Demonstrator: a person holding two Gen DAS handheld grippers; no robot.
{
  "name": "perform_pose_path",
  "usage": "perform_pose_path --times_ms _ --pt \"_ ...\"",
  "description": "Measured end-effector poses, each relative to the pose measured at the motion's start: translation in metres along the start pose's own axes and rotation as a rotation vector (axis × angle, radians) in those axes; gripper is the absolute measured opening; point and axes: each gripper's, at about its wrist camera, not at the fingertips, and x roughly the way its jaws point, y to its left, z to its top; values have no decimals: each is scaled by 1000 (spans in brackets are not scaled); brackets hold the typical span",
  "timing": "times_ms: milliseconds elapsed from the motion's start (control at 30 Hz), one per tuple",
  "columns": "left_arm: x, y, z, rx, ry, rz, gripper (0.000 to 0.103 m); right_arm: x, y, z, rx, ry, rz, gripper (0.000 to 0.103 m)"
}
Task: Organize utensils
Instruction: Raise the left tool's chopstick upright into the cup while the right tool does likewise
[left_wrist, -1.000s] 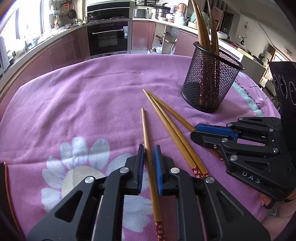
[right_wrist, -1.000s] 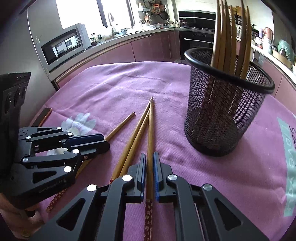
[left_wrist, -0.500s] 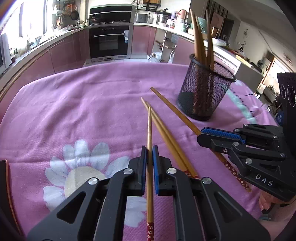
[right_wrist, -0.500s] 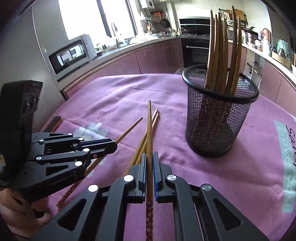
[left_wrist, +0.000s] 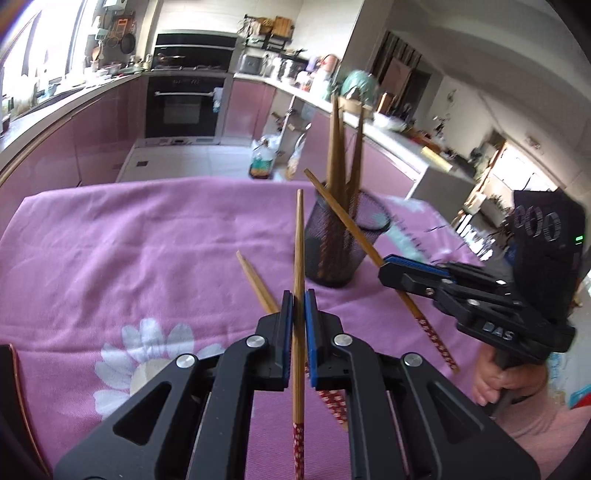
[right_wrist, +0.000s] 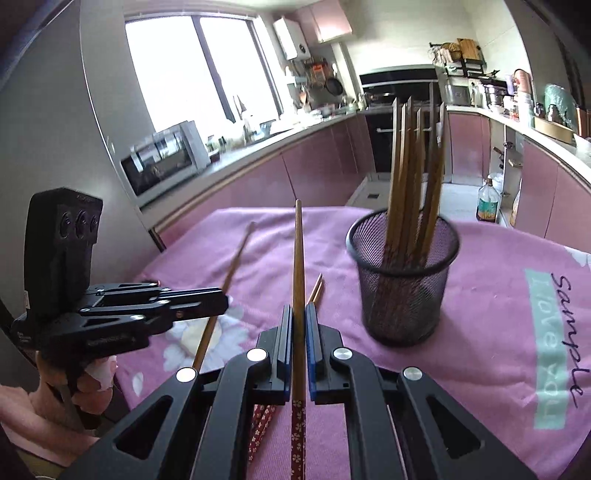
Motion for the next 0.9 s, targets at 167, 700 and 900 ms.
perform_pose_path --times_ms 167,700,900 --pt "-17 -6 12 4 -43 -54 7 -10 -9 6 21 -33 10 5" --pt "-23 -18 31 20 -67 -112 7 -16 -9 9 22 -69 68 5" --pt "-10 -18 36 26 -47 -122 7 -25 0 11 5 -110 136 5"
